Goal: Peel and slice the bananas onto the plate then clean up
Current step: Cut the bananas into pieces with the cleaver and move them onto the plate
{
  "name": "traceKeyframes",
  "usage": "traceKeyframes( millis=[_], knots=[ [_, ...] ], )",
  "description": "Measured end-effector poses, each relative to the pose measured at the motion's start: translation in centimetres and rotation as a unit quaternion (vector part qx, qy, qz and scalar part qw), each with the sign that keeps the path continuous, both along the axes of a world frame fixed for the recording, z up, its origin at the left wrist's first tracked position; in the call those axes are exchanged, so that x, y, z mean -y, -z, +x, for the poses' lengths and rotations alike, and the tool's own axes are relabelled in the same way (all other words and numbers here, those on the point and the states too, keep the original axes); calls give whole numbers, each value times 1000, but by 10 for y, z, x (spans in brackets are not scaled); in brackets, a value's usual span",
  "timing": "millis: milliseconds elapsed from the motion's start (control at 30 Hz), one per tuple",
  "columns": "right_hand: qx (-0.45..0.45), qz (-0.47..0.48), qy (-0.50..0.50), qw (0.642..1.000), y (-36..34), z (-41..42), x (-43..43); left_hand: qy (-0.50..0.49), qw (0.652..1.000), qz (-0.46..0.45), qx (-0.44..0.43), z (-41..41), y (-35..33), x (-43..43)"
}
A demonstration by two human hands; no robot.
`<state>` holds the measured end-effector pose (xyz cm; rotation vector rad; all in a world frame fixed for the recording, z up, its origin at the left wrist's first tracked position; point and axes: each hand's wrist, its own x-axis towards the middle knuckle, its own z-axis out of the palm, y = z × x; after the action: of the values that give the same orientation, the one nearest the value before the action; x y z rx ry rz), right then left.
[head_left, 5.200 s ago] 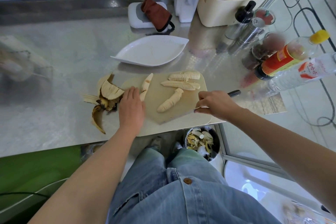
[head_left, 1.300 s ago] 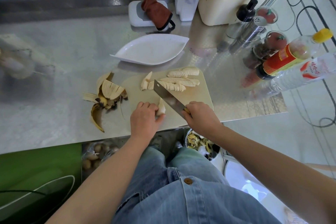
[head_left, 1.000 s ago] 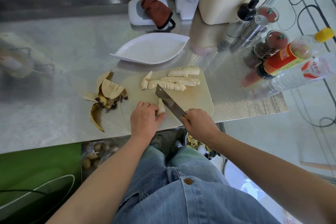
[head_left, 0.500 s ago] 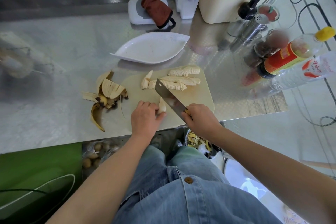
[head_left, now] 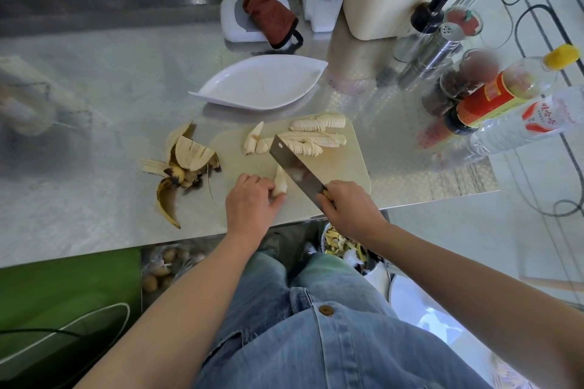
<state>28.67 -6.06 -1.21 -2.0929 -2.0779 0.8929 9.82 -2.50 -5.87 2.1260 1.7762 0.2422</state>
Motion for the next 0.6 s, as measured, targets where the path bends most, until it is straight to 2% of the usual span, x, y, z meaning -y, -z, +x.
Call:
traceKeyframes(
  millis=[600],
  knots=[
    [15,-36,-3,999,7,-6,6,-6,1000,-9,6,1,1,0]
  ],
)
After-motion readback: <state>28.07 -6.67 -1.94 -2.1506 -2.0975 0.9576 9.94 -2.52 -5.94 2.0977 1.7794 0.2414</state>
